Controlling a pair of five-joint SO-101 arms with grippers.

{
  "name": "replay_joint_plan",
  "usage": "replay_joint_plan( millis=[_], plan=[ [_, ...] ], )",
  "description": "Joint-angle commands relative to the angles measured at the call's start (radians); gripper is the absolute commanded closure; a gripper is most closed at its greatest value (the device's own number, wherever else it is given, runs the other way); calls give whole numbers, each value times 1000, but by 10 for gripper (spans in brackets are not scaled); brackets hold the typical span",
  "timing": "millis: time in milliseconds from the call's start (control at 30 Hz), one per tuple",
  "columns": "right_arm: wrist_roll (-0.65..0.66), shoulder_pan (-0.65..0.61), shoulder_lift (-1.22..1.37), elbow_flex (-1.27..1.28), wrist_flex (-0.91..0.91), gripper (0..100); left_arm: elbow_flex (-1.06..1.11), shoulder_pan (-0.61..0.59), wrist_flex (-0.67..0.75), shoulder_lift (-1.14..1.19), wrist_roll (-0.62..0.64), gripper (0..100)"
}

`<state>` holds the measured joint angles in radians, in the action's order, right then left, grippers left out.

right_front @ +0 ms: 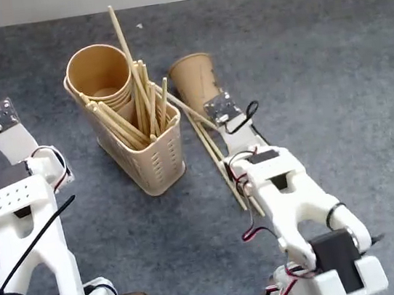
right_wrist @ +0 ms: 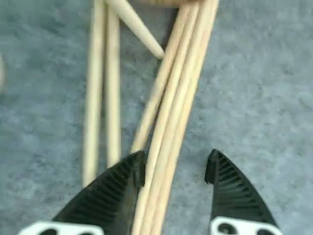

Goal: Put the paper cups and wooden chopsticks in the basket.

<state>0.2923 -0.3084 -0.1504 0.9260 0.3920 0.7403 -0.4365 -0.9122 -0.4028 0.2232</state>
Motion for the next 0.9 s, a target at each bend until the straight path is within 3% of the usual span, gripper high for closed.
replay_joint_plan(
  millis=[0, 167, 267, 500, 700, 867],
  plan=[
    [15, 18, 96, -13, -24, 789, -4, 18, 15, -10, 11, 846],
    [12, 119, 142, -119, 73, 817, -2, 19, 15, -10, 11, 846],
    [12, 148, 173, -148, 108, 996, -2, 19, 15, -10, 11, 846],
    [-11, 151, 94, -151, 163, 992, -1, 18, 15, -12, 11, 846],
    [-64, 153, -147, -154, 170, 993, -1, 18, 15, -12, 11, 846],
    [-66, 153, -361, -259, 275, 993, -1, 18, 15, -12, 11, 846]
  ],
)
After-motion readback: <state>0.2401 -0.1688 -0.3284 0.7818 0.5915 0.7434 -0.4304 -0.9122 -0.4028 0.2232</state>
